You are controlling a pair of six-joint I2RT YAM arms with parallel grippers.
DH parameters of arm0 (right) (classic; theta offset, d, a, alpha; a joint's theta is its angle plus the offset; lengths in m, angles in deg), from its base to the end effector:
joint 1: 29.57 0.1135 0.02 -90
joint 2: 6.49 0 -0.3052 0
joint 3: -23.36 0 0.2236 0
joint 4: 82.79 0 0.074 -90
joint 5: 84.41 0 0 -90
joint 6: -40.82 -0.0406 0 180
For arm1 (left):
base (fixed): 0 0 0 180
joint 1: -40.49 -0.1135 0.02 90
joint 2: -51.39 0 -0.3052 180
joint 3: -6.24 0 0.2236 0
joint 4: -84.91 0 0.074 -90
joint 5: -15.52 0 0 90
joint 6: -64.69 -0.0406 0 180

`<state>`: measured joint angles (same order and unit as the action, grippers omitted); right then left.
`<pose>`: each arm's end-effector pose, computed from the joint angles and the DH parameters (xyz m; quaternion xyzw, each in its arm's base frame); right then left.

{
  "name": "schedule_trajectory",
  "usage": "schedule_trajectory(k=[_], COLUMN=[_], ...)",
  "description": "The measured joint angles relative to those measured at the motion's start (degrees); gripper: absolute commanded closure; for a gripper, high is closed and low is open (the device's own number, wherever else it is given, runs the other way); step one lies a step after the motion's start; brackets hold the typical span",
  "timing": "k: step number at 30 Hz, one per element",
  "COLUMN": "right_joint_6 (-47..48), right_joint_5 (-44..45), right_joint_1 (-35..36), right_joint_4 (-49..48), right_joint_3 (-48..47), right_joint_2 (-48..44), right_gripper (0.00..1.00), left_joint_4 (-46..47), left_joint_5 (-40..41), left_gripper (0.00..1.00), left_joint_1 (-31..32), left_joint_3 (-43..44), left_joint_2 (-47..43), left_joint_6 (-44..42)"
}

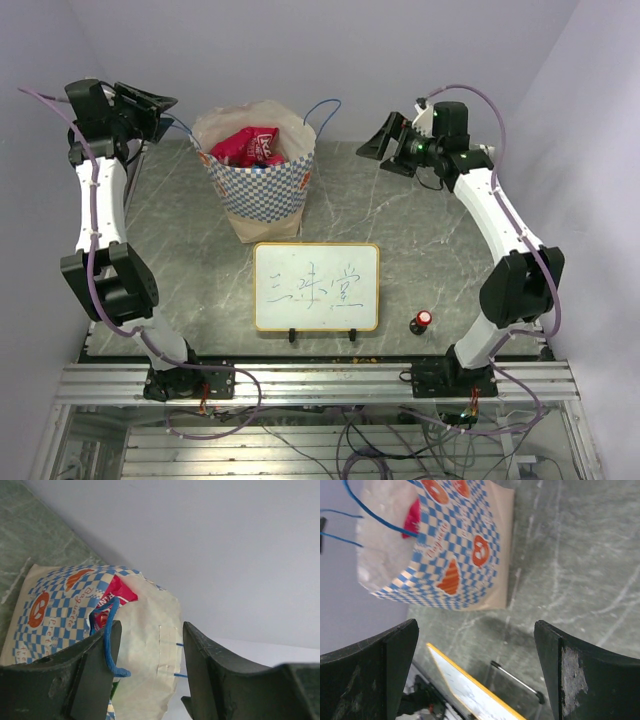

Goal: Take the snacks out of the paper bag
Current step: Adjust the paper bag at the center of the board.

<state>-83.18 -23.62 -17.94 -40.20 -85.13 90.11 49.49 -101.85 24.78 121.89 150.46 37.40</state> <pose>0.3564 0.0936 0.4069 0.0408 0.8492 0.3876 0.3563 0.3772 0.0867 0.4431 -0.3929 0.6993 -0.4019 0.4417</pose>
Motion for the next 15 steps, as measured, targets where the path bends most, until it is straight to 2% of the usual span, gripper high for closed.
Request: schedule_trajectory(k=[10, 15], right_joint_6=[-21.7, -28.7], right_joint_5=[-8.1, -9.3], right_joint_1=[0.2, 1.3], right_joint_4=[-25.0, -31.5], right_joint_3=[-1.2, -8.9], right_joint_2=[7.8, 15.3], right_gripper=[0.0, 0.11], left_joint_4=[0.3, 0.3], left_joint_5=[-0.1, 0.0], left_gripper=[0.45, 0.52], left_joint_1=[0.9, 0.9], left_joint_3=[0.0, -0.7], left_joint_2=[0.0, 0.0], left_joint_6=[1.4, 1.8])
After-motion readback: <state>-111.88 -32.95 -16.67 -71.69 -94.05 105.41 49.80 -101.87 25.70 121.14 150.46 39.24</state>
